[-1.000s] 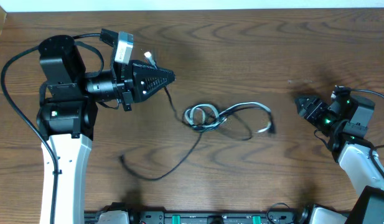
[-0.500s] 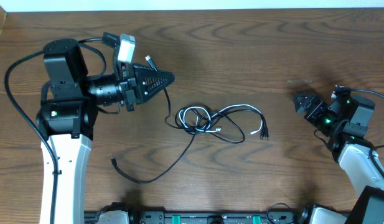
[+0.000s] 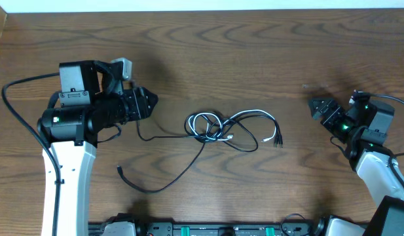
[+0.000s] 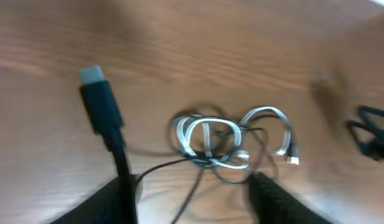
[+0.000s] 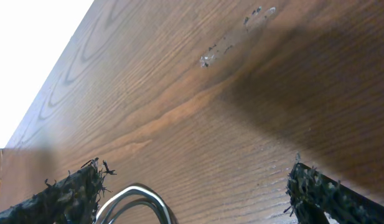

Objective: Untangle cables

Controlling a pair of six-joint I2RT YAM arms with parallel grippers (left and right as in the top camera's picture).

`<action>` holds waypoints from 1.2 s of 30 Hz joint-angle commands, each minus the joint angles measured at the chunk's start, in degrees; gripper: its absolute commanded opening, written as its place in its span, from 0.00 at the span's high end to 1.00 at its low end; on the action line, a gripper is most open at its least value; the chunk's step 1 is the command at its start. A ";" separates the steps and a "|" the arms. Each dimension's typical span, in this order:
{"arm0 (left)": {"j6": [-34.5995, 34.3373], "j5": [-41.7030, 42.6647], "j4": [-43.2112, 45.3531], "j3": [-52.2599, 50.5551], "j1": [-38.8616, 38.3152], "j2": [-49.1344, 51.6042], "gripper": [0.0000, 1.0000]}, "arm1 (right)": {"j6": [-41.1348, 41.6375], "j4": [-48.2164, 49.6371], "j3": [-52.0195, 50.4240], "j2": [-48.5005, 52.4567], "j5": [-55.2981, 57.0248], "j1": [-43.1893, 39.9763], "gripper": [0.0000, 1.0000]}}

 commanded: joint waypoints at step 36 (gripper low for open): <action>18.80 -21.40 7.28 0.90 -26.40 24.28 0.10 | 0.61 0.57 -0.09 -0.04 -1.16 -0.42 0.06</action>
